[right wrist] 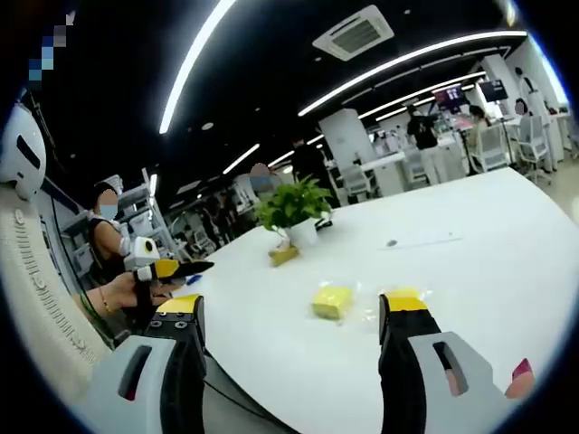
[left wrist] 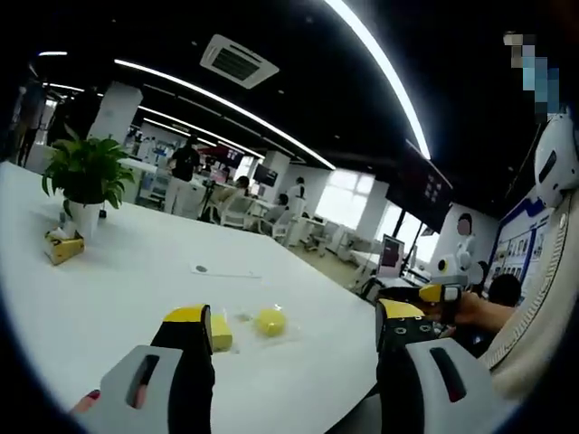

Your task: Compare the silicone blocks by pressing each to a similar depth, holding the contact briefly, and releasing to observe deformation and rebound differences across the visible hardness samples.

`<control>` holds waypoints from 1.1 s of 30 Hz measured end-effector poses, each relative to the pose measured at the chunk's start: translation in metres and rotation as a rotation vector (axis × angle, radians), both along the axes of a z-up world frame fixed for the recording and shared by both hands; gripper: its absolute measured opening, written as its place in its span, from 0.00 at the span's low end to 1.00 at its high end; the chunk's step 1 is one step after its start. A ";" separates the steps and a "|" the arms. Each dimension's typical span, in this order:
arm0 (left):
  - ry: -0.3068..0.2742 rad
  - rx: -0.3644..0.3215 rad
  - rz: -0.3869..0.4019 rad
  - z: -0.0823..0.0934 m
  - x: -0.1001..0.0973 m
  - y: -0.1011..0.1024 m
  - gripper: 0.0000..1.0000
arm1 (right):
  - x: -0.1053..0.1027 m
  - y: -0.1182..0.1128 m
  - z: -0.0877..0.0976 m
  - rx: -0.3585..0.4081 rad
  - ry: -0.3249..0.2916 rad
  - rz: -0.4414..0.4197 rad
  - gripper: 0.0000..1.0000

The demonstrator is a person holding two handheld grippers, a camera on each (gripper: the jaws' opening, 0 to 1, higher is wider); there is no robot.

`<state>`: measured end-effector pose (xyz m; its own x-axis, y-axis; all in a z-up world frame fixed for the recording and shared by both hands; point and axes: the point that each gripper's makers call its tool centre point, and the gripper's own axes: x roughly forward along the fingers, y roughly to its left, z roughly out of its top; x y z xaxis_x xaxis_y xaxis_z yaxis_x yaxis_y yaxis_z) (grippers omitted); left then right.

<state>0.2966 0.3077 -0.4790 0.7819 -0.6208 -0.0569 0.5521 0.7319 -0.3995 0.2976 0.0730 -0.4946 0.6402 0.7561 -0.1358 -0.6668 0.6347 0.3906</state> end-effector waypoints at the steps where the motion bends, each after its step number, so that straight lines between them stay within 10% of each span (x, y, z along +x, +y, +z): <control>1: 0.000 0.000 0.000 0.000 0.000 0.000 0.73 | 0.000 0.000 0.000 -0.003 0.001 0.000 0.73; 33: 0.011 0.008 -0.015 -0.004 0.001 -0.002 0.73 | 0.002 0.001 0.001 -0.018 0.003 0.012 0.72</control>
<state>0.2972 0.3058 -0.4830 0.7718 -0.6320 -0.0699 0.5588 0.7266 -0.3998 0.2995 0.0739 -0.4931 0.6309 0.7609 -0.1516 -0.6732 0.6340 0.3807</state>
